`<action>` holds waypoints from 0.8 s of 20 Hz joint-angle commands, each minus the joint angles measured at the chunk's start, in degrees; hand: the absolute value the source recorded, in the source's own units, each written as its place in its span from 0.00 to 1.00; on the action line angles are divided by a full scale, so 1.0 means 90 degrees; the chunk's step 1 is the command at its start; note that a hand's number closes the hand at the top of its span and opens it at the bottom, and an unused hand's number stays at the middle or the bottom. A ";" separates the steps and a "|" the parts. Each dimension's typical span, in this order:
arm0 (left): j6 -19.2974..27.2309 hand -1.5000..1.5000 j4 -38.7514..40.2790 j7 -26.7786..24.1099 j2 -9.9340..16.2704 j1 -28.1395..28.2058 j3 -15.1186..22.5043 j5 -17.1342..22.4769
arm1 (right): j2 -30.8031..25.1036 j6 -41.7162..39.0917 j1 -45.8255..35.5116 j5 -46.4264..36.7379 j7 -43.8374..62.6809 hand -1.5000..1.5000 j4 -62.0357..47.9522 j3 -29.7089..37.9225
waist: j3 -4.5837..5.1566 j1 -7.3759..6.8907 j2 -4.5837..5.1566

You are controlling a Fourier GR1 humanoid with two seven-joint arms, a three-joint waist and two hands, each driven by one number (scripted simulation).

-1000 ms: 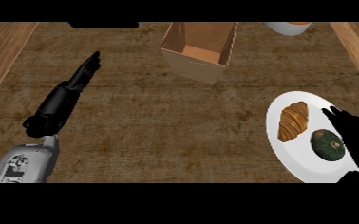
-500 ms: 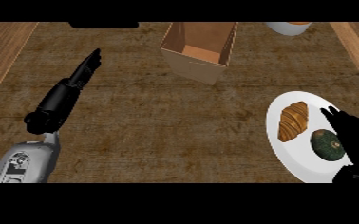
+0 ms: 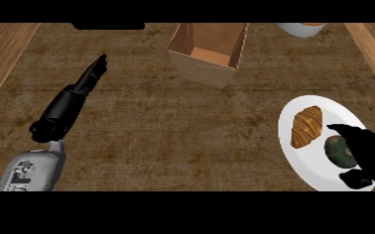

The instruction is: Pick the squash from the plate and place it in the cardboard box

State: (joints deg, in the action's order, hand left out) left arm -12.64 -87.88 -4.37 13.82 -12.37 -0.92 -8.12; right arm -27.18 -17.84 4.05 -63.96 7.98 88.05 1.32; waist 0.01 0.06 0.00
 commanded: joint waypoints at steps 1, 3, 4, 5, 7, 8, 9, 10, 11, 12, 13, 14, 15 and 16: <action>0.0214 0.50 0.0140 -0.0018 -0.0255 -0.0200 0.0177 -0.0293 | -0.0225 0.0432 0.0012 -0.0086 -0.0804 1.00 -0.0243 -0.0009 | -0.0003 0.0015 0.0002; -0.0081 0.50 0.0008 0.0314 -0.0063 -0.0372 -0.0118 0.0089 | -0.0003 0.1193 -0.0227 -0.0422 -0.0978 1.00 -0.0904 -0.0167 | -0.0005 -0.0013 0.0005; -0.0098 0.50 -0.0544 0.0470 -0.0055 0.0031 -0.0037 0.0063 | -0.0099 0.1115 -0.0251 -0.0468 -0.1026 1.00 -0.0767 -0.0154 | -0.0004 -0.0032 -0.0005; 0.0054 0.50 -0.0264 0.0199 -0.0185 -0.0001 -0.0034 -0.0056 | -0.0098 0.1272 -0.0010 -0.0468 -0.1082 1.00 -0.0518 -0.0054 | -0.0002 0.0002 -0.0004; 0.0092 0.50 -0.0244 0.0114 -0.0272 0.0214 0.0061 -0.0162 | -0.0193 0.1339 0.0130 -0.0484 -0.1192 1.00 -0.0177 0.0016 | -0.0001 0.0014 -0.0007; -0.0101 0.50 -0.0350 0.0056 -0.0133 0.0247 0.0020 -0.0101 | 0.0014 0.1865 -0.0337 -0.0699 -0.1287 1.00 -0.1092 -0.0020 | -0.0003 -0.0024 0.0000; -0.0253 0.50 -0.0231 0.0199 -0.0020 0.0017 -0.0190 0.0060 | 0.0089 0.1578 -0.0182 -0.0624 -0.1183 1.00 -0.0546 -0.0037 | -0.0001 0.0000 -0.0003; -0.0362 0.50 -0.0479 0.0164 0.0068 0.0166 -0.0210 0.0160 | 0.0198 0.1997 -0.0594 -0.0869 -0.1239 1.00 -0.1197 -0.0179 | -0.0004 -0.0044 0.0002; -0.0353 0.50 -0.0193 -0.0351 0.0152 0.0505 -0.0314 0.0055 | -0.0195 0.1633 -0.0523 -0.0626 -0.1451 1.00 -0.0800 0.0119 | -0.0001 -0.0022 -0.0001; -0.0135 0.50 -0.0052 -0.0069 -0.0069 0.0055 -0.0184 -0.0081 | 0.0115 0.1783 -0.0453 -0.0767 -0.1268 1.00 -0.0441 -0.0131 | -0.0001 0.0006 -0.0001; 0.0021 0.50 -0.0409 -0.0018 -0.0220 0.0361 0.0023 -0.0241 | 0.0308 0.2149 -0.0532 -0.0905 -0.1250 1.00 -0.0581 -0.0261 | -0.0003 -0.0024 -0.0004; -0.0034 0.50 -0.0147 0.0023 -0.0205 0.0074 -0.0038 -0.0137 | 0.0621 0.1560 -0.0728 -0.0889 -0.1282 1.00 0.0031 -0.0946 | 0.0003 -0.0033 -0.0004; -0.0044 0.50 0.0032 -0.0037 -0.0238 -0.0106 0.0038 -0.0185 | 0.1170 0.1511 -0.0969 -0.1026 -0.1357 1.00 0.0053 -0.1676 | 0.0007 -0.0151 0.0035; -0.0290 0.50 -0.0192 0.0102 -0.0171 -0.0122 0.0165 -0.0092 | 0.1446 0.1240 -0.1345 -0.1020 -0.1461 1.00 0.0019 -0.2086 | 0.0004 -0.0491 0.0045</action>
State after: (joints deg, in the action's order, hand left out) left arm -13.86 -89.46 -4.17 12.54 -11.87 -1.02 -9.01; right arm -21.92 -4.21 -2.48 -71.73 -3.76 85.65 -6.79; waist 0.26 -1.11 0.04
